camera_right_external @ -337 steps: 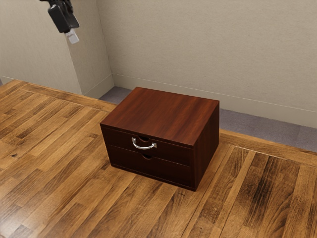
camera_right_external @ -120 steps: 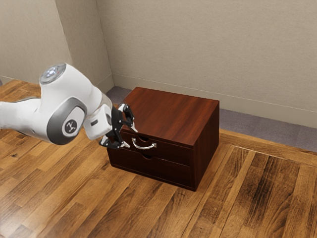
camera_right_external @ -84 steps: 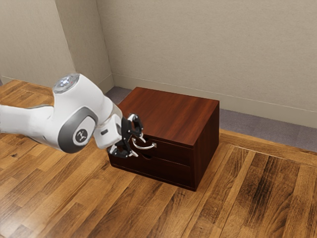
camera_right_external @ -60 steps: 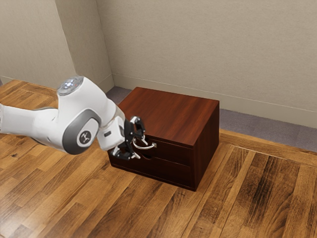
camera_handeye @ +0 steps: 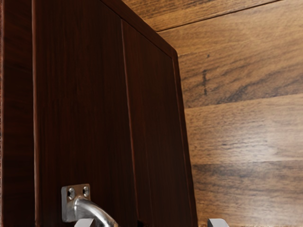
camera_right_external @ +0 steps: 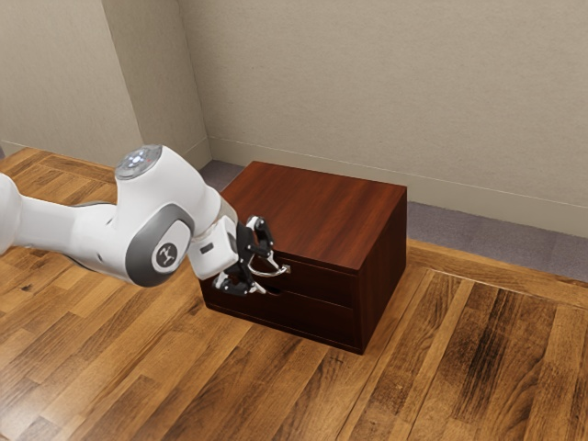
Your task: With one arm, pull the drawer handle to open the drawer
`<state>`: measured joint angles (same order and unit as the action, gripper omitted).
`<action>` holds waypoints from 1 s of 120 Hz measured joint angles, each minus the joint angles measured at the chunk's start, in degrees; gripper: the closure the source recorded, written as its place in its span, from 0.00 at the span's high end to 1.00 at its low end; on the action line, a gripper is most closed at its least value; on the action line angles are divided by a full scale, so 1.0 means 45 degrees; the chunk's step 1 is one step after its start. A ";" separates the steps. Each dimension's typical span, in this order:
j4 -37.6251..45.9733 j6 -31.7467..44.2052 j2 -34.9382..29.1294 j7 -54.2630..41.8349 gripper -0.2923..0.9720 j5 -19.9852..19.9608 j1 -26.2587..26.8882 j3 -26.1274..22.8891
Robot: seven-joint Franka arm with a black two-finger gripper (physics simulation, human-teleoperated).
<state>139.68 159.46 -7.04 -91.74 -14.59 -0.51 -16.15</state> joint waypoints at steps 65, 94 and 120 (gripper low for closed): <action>-0.0189 0.0151 0.0283 0.0085 0.41 0.0018 -0.0075 0.0244; -0.0256 0.0164 0.0471 0.0105 0.40 0.0022 -0.0067 0.0421; -0.0297 0.0175 0.0683 0.0119 0.38 0.0020 -0.0067 0.0426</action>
<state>138.35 160.25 -3.96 -91.21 -14.51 -0.81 -14.23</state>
